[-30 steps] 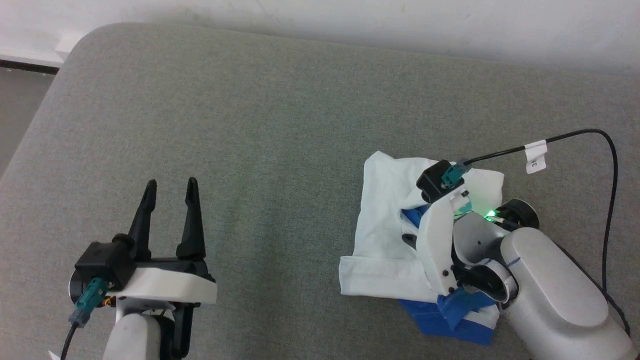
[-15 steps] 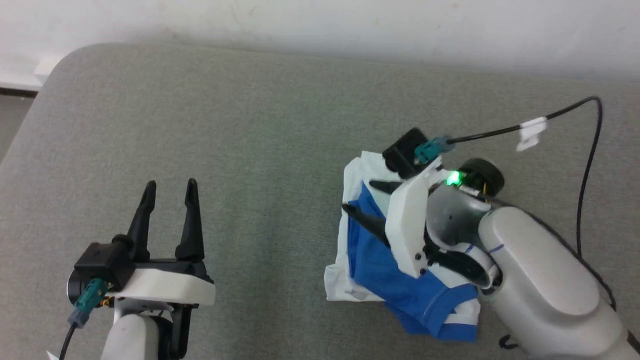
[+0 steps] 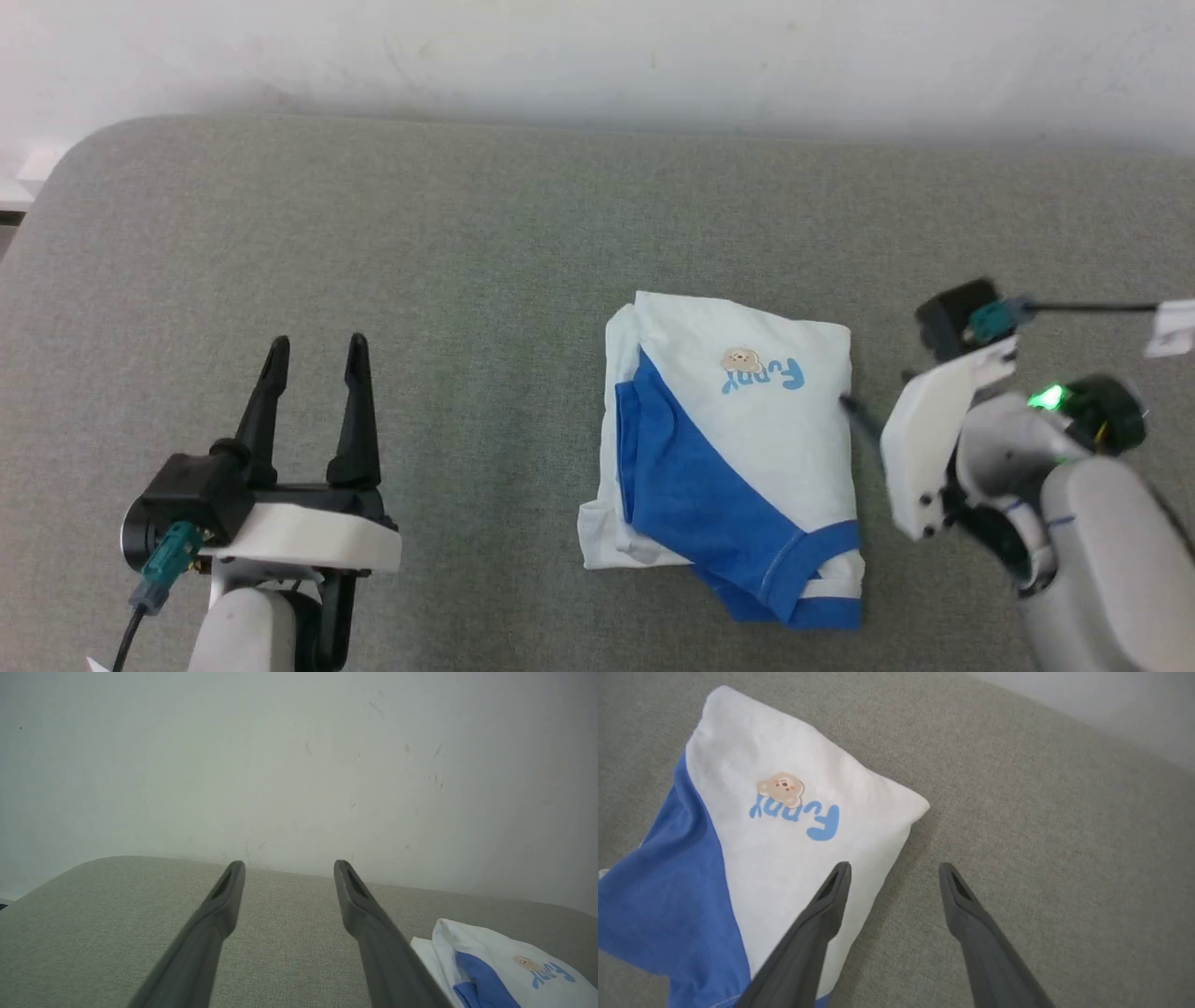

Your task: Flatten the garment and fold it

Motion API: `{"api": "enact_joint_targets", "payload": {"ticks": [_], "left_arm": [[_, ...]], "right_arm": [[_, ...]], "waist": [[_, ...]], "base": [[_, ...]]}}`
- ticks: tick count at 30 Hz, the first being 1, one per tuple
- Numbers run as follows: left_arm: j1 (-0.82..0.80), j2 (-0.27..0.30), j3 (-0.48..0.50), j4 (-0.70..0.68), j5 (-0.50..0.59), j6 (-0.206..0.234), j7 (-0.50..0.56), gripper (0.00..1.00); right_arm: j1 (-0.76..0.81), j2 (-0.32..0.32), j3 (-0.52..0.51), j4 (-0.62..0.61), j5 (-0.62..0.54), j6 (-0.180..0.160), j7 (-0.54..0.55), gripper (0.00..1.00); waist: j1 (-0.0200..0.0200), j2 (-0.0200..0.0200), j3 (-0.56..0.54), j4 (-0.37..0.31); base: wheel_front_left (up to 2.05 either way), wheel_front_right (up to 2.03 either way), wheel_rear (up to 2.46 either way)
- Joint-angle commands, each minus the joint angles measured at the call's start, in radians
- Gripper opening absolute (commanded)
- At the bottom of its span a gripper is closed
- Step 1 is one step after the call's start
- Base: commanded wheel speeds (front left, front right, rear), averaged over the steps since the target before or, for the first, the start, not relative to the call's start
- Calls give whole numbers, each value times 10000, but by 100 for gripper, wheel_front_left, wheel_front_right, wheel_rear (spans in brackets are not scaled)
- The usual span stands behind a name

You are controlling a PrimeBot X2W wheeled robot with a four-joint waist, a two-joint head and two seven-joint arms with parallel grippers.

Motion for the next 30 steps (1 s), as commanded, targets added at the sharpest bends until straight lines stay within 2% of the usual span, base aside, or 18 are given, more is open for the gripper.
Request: {"api": "enact_joint_targets", "payload": {"ticks": [1,10,16,18,19,24,27,30], "left_arm": [[10,29,-24,-20,33,-59,-47,100],[-238,-18,-264,162,-70,-111,-47,100],[-276,-37,-308,273,-97,-135,-47,100],[-269,-38,-302,306,-94,-143,-47,100],[-267,-38,-296,318,-93,-147,-47,100],[-188,-4,-178,266,-86,-149,-47,100],[-97,38,-85,135,-82,-144,-47,100],[-49,112,-60,13,-39,-140,-47,100]], "right_arm": [[174,164,10,-49,-121,-9,57,100],[494,615,486,1176,-827,-9,204,100],[334,736,760,2236,-826,-9,55,100],[229,708,752,2468,-784,-9,-50,20],[164,677,733,2542,-767,-9,-136,0],[-189,338,1141,2433,-458,-9,-347,0],[-403,-55,1625,1998,-83,-9,-283,0],[-697,-603,2180,1446,288,-9,-79,0]], "waist": [[0,0,53,-3],[0,0,357,295],[0,0,426,477],[0,0,416,483],[0,0,415,477],[0,0,359,48],[0,0,412,-587],[0,0,580,-1521]], "base": [[0,0,0],[0,0,0],[0,0,0],[0,0,0],[0,0,0],[0,0,0],[0,0,0],[0,0,0]]}}
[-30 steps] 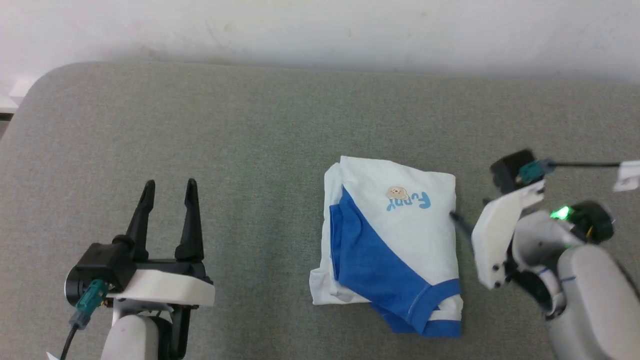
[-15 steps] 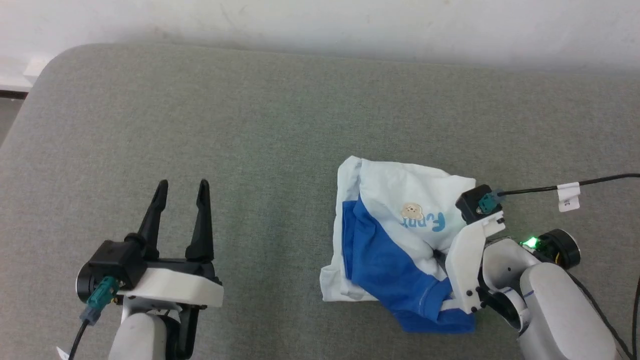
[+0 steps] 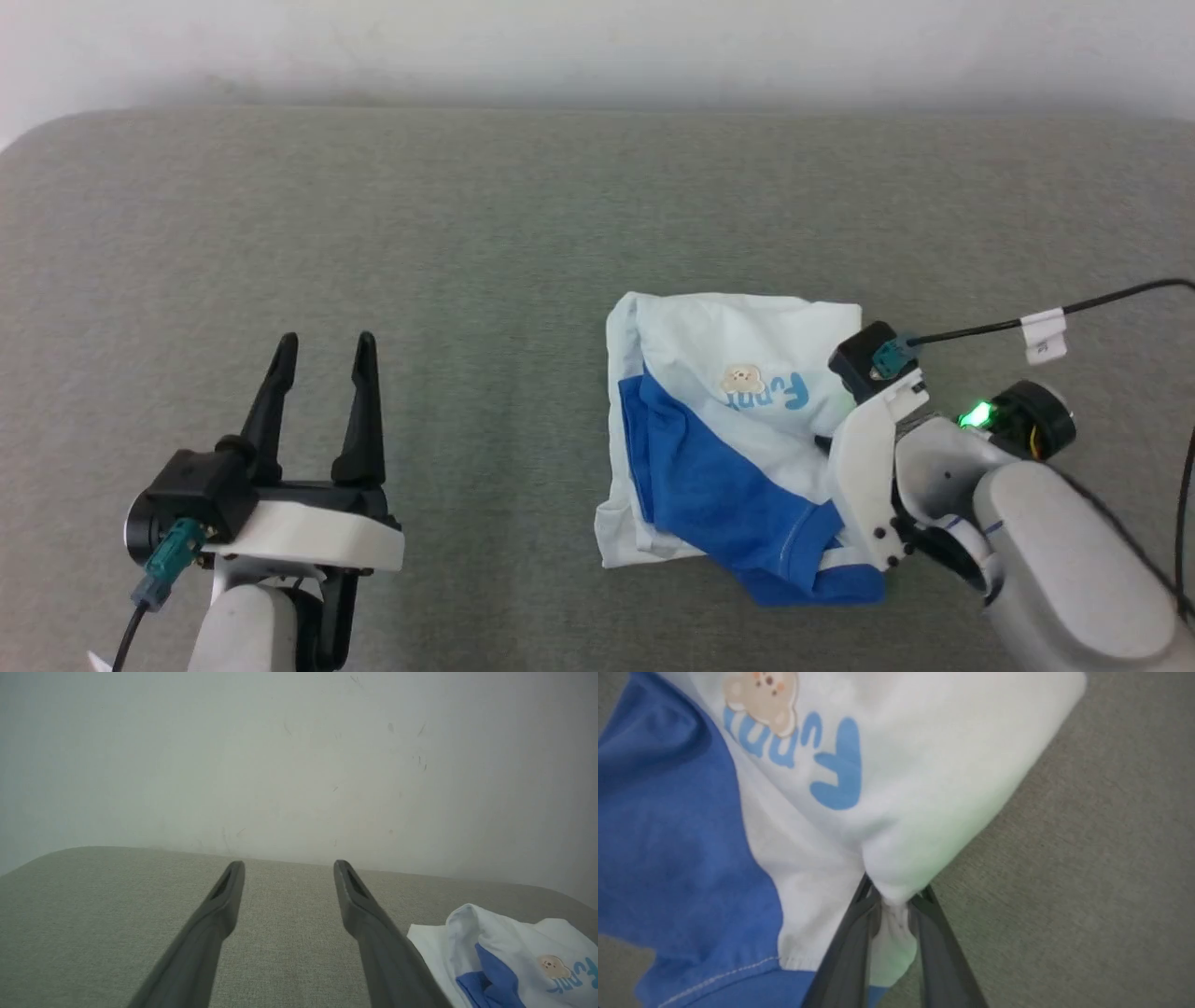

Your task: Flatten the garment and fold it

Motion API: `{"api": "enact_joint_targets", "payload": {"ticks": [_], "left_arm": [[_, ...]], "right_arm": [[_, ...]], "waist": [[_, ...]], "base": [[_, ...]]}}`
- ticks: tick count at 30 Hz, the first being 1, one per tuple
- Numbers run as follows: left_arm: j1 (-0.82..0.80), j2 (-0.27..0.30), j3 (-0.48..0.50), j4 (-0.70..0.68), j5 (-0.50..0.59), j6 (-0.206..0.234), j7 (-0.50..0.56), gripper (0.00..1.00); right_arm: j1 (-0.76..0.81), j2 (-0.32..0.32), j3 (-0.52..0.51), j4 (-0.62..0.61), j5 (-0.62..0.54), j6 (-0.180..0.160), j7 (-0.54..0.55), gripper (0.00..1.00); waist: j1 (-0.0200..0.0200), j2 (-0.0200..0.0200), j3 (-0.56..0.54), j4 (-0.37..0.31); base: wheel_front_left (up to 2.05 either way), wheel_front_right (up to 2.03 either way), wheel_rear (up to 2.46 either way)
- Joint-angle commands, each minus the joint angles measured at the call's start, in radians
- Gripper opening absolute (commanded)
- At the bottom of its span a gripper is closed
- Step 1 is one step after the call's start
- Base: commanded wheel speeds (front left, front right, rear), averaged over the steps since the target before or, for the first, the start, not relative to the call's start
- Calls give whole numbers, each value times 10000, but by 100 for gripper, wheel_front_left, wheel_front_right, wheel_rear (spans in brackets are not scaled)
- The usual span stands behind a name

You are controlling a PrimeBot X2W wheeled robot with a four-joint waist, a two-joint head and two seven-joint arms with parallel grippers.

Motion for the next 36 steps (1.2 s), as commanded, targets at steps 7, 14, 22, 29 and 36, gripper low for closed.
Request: {"api": "enact_joint_targets", "payload": {"ticks": [7,14,22,29,36], "left_arm": [[-329,300,-166,-201,73,-65,-36,100],[-821,552,-307,-402,151,-68,98,100],[-1188,880,-396,-873,221,-60,447,100],[-1480,1131,-465,-1208,235,-64,671,100],[-1733,1268,-544,-1355,220,-53,758,100]], "right_arm": [[-982,-1521,1089,-683,925,-21,402,0],[-1562,-2406,1169,-456,1196,-21,136,0],[-2122,-3272,116,548,742,-21,-534,0],[-2413,-3526,-1062,1625,-94,-21,-1296,0],[-2823,-3345,-2237,2621,-1214,-21,-1982,0]], "waist": [[-1,0,855,-3156],[-1,0,1562,-3983],[-1,0,2626,-4003],[-1,0,3304,-3546],[-1,0,3699,-3050]], "base": [[0,0,0],[0,0,0],[0,0,0],[0,0,0],[0,0,0]]}}
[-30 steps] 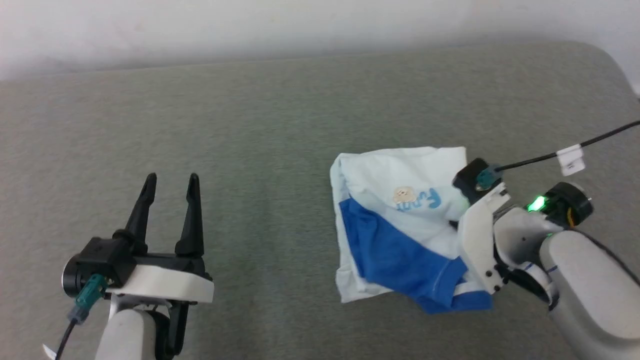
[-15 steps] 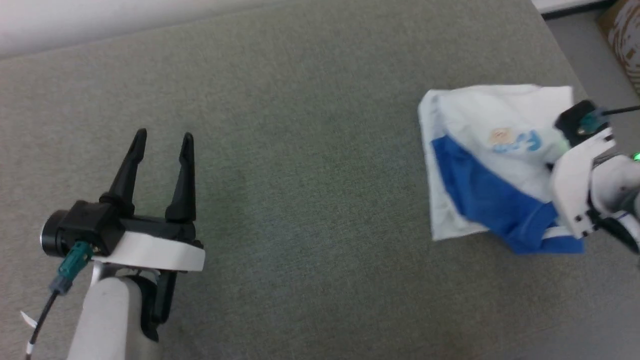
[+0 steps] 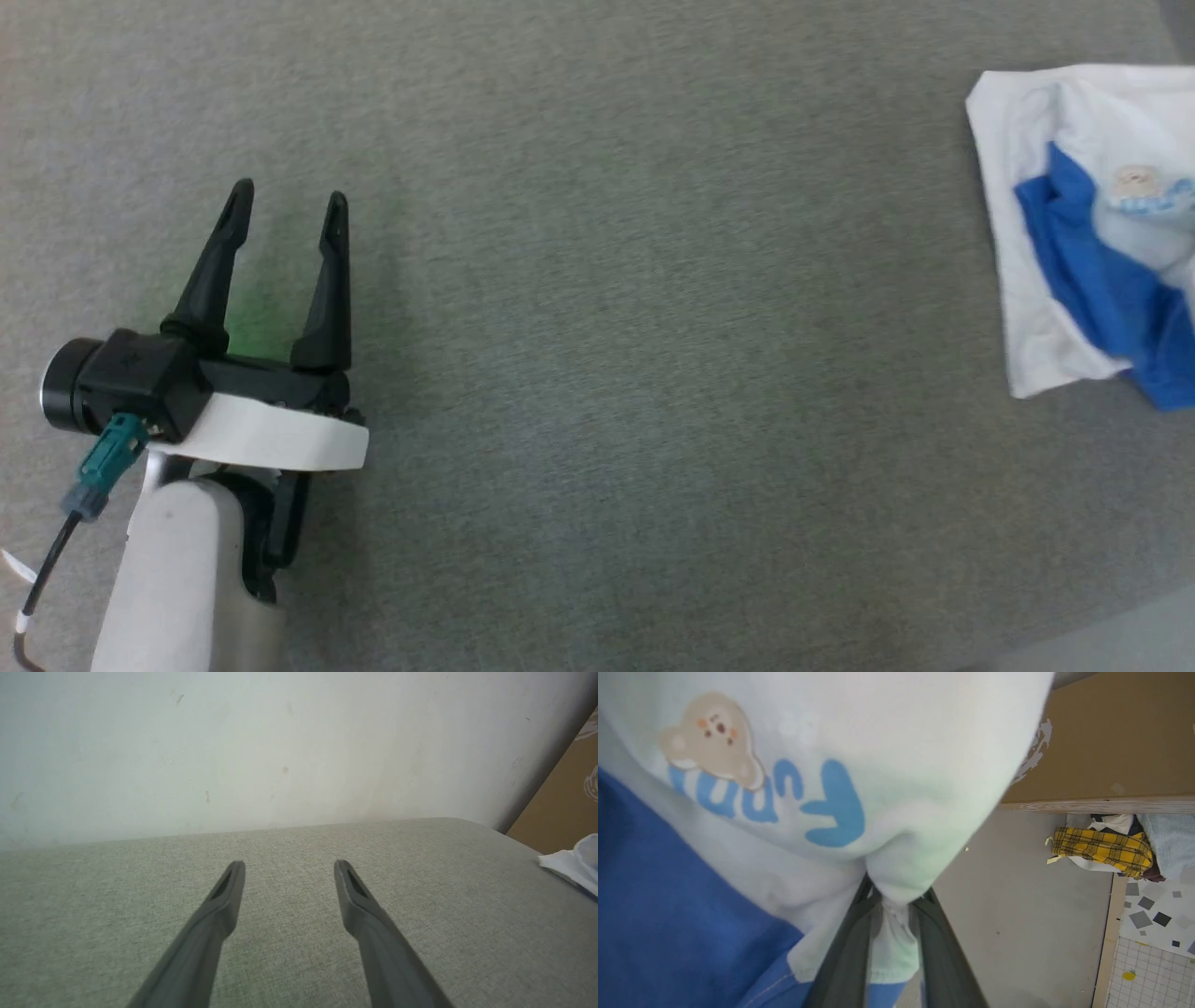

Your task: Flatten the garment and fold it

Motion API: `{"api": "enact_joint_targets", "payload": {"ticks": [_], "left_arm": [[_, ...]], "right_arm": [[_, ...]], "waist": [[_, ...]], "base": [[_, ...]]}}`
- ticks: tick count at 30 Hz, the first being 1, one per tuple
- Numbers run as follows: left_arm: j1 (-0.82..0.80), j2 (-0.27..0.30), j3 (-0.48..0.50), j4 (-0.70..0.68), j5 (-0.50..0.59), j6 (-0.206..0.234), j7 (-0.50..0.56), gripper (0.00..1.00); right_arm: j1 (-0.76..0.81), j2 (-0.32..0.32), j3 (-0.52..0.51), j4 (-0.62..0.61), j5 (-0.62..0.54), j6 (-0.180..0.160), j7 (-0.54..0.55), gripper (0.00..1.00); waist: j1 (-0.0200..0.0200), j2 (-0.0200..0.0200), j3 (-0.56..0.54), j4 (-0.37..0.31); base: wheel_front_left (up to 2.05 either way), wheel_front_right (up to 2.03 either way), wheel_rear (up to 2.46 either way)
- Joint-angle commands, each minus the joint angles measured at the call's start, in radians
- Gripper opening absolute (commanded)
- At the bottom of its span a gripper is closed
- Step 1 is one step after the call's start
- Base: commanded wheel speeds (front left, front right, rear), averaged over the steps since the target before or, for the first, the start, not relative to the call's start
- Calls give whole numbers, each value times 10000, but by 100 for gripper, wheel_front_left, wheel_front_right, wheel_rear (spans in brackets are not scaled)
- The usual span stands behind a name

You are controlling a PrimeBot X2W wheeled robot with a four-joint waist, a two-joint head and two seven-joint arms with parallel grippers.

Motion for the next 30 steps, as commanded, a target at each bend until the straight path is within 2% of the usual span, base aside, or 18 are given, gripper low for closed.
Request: {"api": "enact_joint_targets", "payload": {"ticks": [1,4,5,6,7,11,15,23,30], "left_arm": [[-140,61,-24,-52,34,-44,28,100],[-183,86,-53,-49,20,-34,14,100],[-184,92,-63,-33,11,-33,4,100],[-179,92,-71,-13,2,-28,-8,100],[-171,88,-81,12,-5,-18,-24,100],[-109,51,-94,179,-65,21,-131,100],[46,-34,-121,416,-132,67,-278,100],[534,-313,84,845,-361,338,-585,100],[922,-602,423,883,-541,799,-691,100]], "right_arm": [[-220,71,-123,72,-137,-25,-109,0],[-412,224,-593,437,-546,-25,-375,0],[-438,281,-714,603,-650,-25,-321,29],[-462,349,-886,741,-733,-25,-263,84],[-488,397,-1058,813,-849,-25,-295,100],[-521,617,-1814,1073,-1250,-25,-140,100],[-677,843,-2532,781,-1559,-25,-275,100],[-1052,1746,-3028,-1277,-1202,-25,-2215,100],[-473,3261,-3036,-3130,-481,-25,-4088,100]], "waist": [[-1,0,275,307],[-1,0,316,429],[-1,0,305,461],[-1,0,283,491],[-1,0,248,523],[-1,0,-43,611],[-1,0,-663,680],[-1,0,-2548,1040],[-1,0,-3748,1697]], "base": [[0,0,0],[0,0,0],[0,0,0],[0,0,0],[0,0,0],[0,0,0],[0,0,0],[0,0,0],[0,0,0]]}}
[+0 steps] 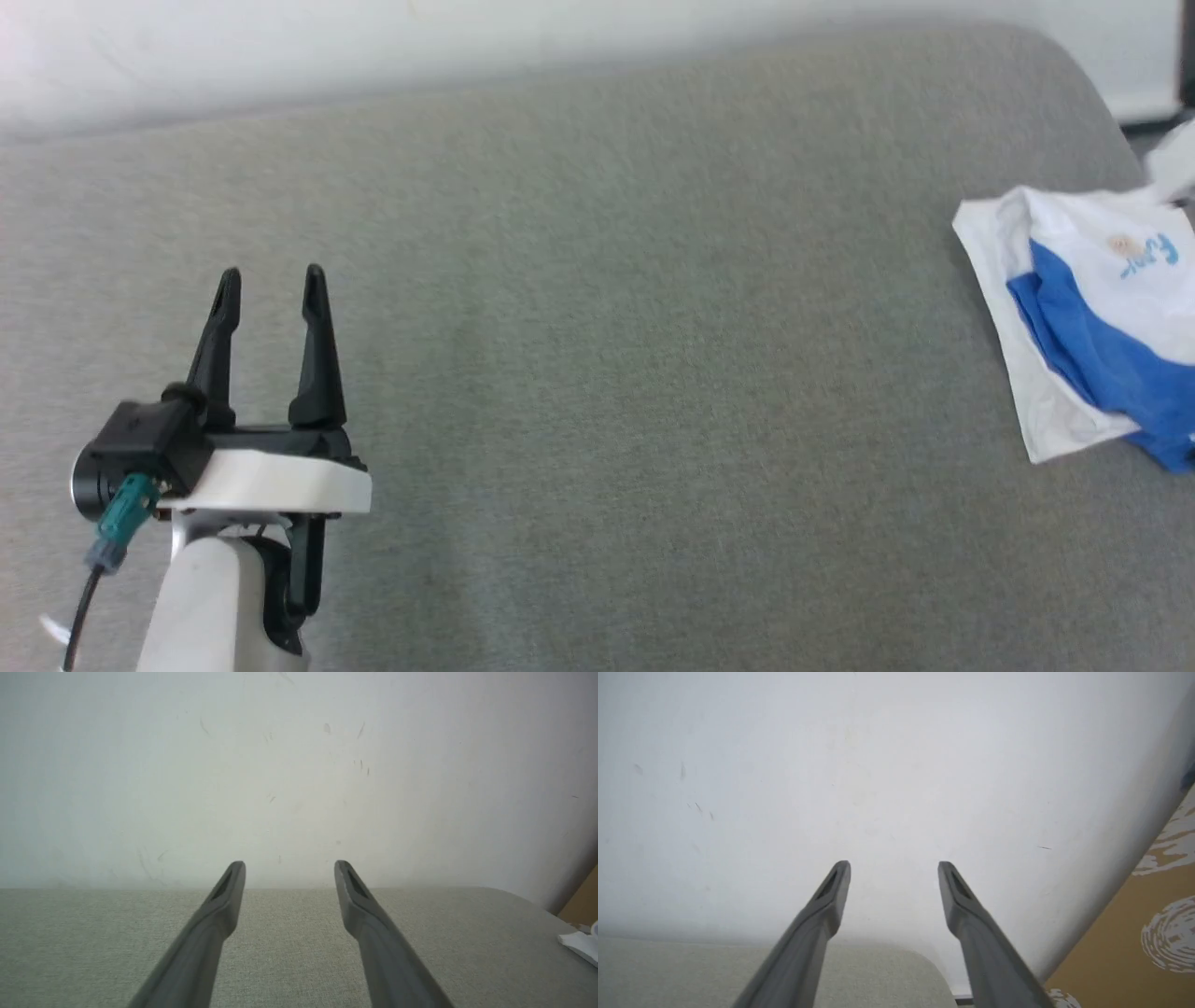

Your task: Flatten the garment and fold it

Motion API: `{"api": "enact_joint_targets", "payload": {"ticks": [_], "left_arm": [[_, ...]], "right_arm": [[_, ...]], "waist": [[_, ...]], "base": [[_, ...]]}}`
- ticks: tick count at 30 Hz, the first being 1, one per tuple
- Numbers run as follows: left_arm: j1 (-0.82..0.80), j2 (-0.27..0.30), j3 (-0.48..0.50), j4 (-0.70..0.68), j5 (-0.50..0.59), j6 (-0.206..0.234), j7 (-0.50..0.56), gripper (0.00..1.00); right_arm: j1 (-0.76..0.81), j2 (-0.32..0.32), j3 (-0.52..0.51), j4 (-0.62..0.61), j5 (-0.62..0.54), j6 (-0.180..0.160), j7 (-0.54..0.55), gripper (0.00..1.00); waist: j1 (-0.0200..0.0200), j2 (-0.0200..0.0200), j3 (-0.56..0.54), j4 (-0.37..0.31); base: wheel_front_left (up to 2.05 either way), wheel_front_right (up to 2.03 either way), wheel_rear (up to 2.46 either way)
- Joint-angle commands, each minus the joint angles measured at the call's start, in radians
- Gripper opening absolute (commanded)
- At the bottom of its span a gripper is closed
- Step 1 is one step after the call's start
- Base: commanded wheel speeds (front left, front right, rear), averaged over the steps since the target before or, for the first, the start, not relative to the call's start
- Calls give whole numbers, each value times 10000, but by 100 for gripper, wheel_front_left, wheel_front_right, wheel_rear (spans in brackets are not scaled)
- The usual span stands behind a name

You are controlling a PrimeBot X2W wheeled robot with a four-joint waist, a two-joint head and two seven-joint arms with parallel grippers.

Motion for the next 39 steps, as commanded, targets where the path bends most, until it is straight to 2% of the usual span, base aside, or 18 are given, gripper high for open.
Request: {"api": "enact_joint_targets", "payload": {"ticks": [1,5,9,13,17,28,39], "left_arm": [[141,-38,68,-13,-41,102,-58,100],[251,-111,169,-33,-73,283,-80,100],[278,-220,222,-17,-84,497,-96,100],[222,-301,109,118,-30,605,-104,100],[133,-351,18,363,-9,662,-112,100],[138,-479,-98,1403,-50,850,-127,100],[459,-616,-332,1995,-128,720,-137,100]], "right_arm": [[345,345,26,-260,122,-21,-270,100],[1260,1631,-208,-1297,439,-21,-1293,100],[2316,2159,-337,-2005,653,-21,-2323,100],[3311,2209,-162,-1973,1483,-21,-3271,100],[4059,2212,147,-1509,1672,-21,-3689,100],[5609,2214,544,-1079,1110,-21,-3789,100],[6712,2215,619,-982,965,-21,-3791,100]], "waist": [[3,0,-1034,728],[3,0,-1370,1128],[3,0,-1551,1528],[3,0,-1638,1906],[3,0,-1729,2182],[3,0,-2052,2347],[3,0,-2387,2313]], "base": [[0,0,0],[0,0,0],[0,0,0],[0,0,0],[0,0,0],[0,0,0],[0,0,0]]}}
